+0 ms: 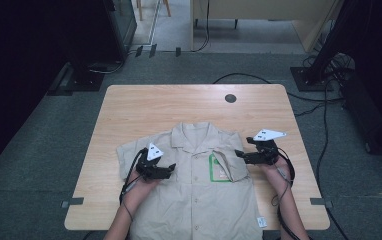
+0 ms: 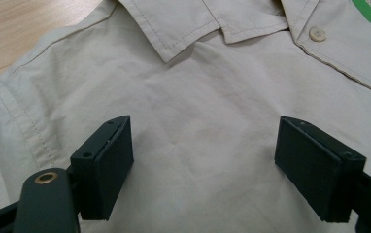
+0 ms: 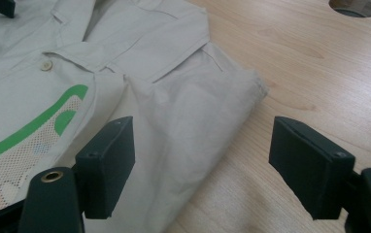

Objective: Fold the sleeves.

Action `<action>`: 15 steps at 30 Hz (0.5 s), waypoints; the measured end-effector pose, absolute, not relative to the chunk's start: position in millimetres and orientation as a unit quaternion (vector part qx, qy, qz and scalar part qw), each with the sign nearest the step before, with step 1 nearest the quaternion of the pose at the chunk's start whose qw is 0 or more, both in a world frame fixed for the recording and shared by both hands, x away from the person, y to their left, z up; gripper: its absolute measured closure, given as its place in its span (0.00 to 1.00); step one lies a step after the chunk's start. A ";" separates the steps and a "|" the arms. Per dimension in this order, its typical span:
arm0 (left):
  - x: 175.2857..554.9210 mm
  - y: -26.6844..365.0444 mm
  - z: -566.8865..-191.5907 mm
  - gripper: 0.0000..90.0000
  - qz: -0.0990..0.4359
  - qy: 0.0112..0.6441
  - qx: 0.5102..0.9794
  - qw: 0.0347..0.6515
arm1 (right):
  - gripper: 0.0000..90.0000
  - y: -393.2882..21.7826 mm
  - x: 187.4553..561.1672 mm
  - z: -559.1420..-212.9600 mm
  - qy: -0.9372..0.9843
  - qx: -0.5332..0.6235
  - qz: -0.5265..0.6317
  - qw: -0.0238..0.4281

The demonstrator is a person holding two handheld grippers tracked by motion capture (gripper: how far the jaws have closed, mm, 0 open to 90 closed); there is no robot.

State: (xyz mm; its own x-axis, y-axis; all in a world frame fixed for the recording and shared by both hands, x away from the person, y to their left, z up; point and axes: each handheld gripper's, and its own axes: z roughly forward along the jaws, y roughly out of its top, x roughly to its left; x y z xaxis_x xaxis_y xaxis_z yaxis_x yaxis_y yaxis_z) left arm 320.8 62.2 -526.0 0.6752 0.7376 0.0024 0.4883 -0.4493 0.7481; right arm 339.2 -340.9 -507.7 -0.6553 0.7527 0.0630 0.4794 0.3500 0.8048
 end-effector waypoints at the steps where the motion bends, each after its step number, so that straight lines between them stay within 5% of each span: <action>1: 320.8 62.2 -526.0 0.24 0.166 0.367 0.835 0.375 | 0.27 -341.6 339.2 -507.9 0.805 0.383 0.422 0.162; 15: 320.6 62.1 -526.0 0.24 0.165 0.363 0.837 0.376 | 0.27 -355.0 340.3 -511.8 0.800 0.401 0.414 0.168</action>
State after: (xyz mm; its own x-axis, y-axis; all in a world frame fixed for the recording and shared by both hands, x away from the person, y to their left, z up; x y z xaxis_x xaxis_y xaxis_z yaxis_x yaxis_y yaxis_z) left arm 320.6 62.1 -526.0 0.6823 0.7311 0.0029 0.4835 -0.4542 0.7483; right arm 340.3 -355.0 -511.8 -0.6223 0.7802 0.0629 0.5019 0.3361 0.7970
